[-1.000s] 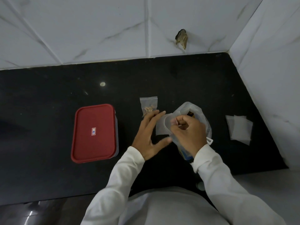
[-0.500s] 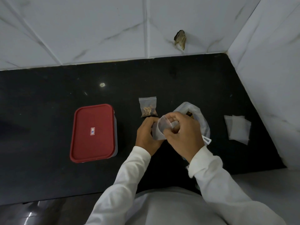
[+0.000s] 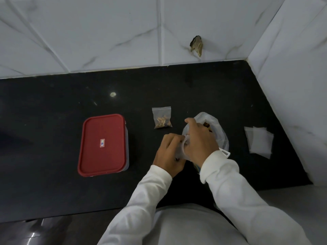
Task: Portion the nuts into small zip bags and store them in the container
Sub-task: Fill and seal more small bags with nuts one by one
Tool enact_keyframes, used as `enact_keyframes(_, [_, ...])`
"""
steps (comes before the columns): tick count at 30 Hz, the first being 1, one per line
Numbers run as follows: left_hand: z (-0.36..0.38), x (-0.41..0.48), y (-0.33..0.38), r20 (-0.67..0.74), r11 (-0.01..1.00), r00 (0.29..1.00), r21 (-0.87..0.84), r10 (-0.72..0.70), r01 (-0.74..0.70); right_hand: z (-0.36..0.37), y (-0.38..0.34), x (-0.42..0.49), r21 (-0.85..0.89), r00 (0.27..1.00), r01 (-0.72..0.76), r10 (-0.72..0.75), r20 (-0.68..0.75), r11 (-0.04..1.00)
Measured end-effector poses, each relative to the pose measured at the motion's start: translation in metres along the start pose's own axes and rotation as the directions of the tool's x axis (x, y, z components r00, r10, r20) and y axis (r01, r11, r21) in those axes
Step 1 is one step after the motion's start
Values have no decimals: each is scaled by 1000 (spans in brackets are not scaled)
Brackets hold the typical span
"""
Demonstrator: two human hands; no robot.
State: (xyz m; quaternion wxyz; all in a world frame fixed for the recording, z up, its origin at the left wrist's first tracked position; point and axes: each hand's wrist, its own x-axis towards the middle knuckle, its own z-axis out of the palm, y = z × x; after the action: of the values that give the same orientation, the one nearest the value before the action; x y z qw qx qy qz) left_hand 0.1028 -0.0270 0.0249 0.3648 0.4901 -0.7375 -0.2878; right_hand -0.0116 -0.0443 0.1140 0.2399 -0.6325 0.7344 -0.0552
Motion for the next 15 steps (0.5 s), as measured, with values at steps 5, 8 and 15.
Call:
enact_keyframes(5, [-1, -2, -7, -9, 999, 999, -2, -49, 49, -2, 0, -3, 127, 998, 17, -25, 60, 992])
enact_keyframes(8, [-5, -1, -8, 71, 996, 994, 10, -85, 85, -2, 1, -3, 160, 997, 18, -31, 77, 987])
enact_keyframes(15, [-3, 2, -1, 110, 915, 930, -171, -350, 364, -8, 3, -3, 262, 992, 36, -67, 110, 964])
